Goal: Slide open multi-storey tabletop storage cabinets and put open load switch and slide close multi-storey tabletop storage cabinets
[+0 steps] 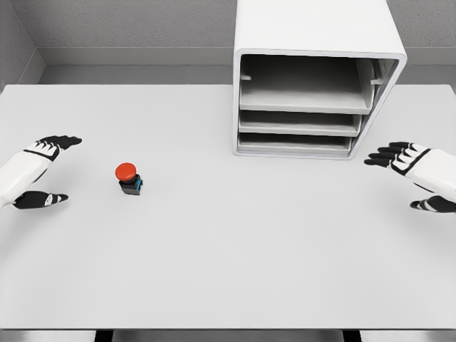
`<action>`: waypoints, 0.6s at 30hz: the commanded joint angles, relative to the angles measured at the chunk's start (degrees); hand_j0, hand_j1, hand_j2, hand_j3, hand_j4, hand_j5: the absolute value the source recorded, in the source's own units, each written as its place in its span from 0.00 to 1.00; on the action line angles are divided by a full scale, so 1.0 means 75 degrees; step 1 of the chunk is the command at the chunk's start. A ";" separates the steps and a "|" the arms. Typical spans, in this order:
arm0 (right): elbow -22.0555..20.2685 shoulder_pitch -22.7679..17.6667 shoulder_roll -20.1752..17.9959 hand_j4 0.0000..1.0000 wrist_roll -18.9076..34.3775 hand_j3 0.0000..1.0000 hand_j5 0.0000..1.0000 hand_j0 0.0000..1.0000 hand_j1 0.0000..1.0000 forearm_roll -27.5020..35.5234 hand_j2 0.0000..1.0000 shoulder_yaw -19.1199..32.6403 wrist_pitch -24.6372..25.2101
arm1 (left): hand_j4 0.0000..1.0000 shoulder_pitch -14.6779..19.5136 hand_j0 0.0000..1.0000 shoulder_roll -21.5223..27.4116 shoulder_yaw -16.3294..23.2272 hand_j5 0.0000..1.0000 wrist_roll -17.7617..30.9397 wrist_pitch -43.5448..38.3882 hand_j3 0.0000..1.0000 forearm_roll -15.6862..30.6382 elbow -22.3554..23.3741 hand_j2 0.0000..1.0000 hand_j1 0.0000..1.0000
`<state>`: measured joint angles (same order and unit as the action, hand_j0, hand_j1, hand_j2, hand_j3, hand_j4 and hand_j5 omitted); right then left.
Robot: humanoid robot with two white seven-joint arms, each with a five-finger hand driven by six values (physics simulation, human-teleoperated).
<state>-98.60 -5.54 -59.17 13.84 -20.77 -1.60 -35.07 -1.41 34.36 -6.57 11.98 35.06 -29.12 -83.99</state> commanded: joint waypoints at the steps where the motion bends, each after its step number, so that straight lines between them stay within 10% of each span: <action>1: -0.0178 0.0000 0.0050 1.00 -0.0006 1.00 1.00 1.00 1.00 0.0027 1.00 -0.0009 0.0009 | 1.00 0.0000 1.00 0.0001 -0.0003 1.00 -0.0004 -0.0008 1.00 0.0051 -0.0028 1.00 1.00; 7: -0.0318 0.0316 0.0062 1.00 -0.0029 1.00 1.00 1.00 1.00 0.0191 1.00 0.0015 0.0009 | 1.00 0.0258 1.00 -0.0280 -0.0027 1.00 0.0159 -0.0008 1.00 -0.0101 -0.0227 1.00 1.00; 12: -0.0342 0.0597 0.0190 1.00 0.0006 1.00 1.00 1.00 1.00 0.0191 1.00 -0.0149 0.0009 | 1.00 0.1148 1.00 -0.1030 -0.0414 1.00 0.3007 -0.0008 1.00 -0.0043 -0.0415 1.00 1.00; 18: -0.0342 0.1312 0.0331 0.90 -0.0006 0.90 0.90 0.90 0.90 0.0250 0.90 -0.0524 0.0009 | 1.00 0.1851 1.00 -0.1744 -0.0601 1.00 0.3069 -0.0008 1.00 -0.0043 -0.0614 1.00 1.00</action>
<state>-101.12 4.57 -57.17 13.83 -19.36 -4.88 -35.07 12.83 23.02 -10.57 33.95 35.12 -29.82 -88.23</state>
